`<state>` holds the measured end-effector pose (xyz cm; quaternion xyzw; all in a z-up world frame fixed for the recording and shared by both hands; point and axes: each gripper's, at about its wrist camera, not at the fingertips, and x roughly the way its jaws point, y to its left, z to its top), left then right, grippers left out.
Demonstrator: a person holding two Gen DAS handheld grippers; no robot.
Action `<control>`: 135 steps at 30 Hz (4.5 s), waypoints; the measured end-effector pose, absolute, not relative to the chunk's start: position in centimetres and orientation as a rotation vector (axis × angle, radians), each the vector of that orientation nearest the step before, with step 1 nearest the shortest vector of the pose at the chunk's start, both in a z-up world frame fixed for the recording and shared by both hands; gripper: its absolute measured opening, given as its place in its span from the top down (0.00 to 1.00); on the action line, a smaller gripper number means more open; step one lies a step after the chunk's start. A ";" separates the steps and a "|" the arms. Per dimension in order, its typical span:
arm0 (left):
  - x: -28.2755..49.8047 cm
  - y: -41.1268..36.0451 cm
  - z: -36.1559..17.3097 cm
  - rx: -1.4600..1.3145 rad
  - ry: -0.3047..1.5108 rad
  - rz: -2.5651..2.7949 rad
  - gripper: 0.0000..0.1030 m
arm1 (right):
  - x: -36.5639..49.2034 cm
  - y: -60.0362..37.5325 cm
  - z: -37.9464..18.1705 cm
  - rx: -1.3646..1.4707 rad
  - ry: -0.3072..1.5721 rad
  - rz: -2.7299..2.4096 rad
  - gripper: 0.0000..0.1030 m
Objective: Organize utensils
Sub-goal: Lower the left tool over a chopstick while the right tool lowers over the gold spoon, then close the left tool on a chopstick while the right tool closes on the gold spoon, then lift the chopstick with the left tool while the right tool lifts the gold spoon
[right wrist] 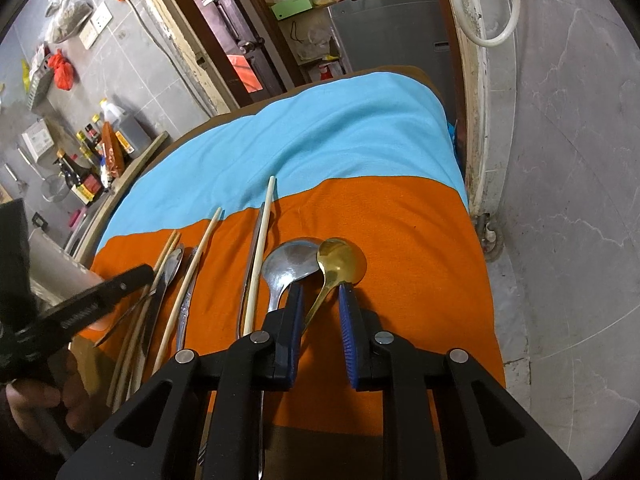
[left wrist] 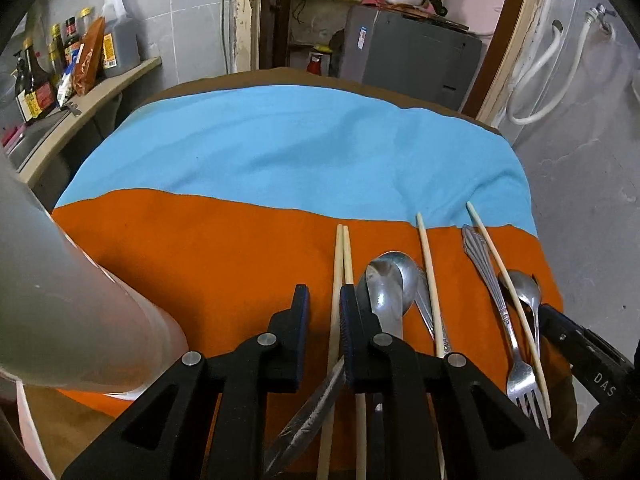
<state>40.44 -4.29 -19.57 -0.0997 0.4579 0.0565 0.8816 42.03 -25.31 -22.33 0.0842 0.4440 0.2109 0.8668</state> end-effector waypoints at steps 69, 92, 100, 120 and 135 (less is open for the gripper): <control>32.9 -2.0 -18.9 -0.550 1.104 -0.053 0.93 | 39.0 -24.9 -22.6 0.114 0.992 0.490 0.97; 34.3 -3.9 -19.4 -0.315 1.195 -0.027 0.85 | 39.7 -24.3 -22.4 0.090 0.999 0.488 0.97; 35.4 -3.8 -19.5 -0.277 1.254 -0.057 0.92 | 42.2 -24.1 -22.5 0.134 1.052 0.488 0.97; 34.0 -3.9 -19.6 -0.298 1.205 -0.087 0.98 | 42.3 -23.8 -22.4 0.197 1.077 0.447 0.98; 28.0 -2.5 -11.7 -0.370 0.794 -0.200 0.98 | 32.7 -25.5 -16.2 0.249 0.709 0.417 0.98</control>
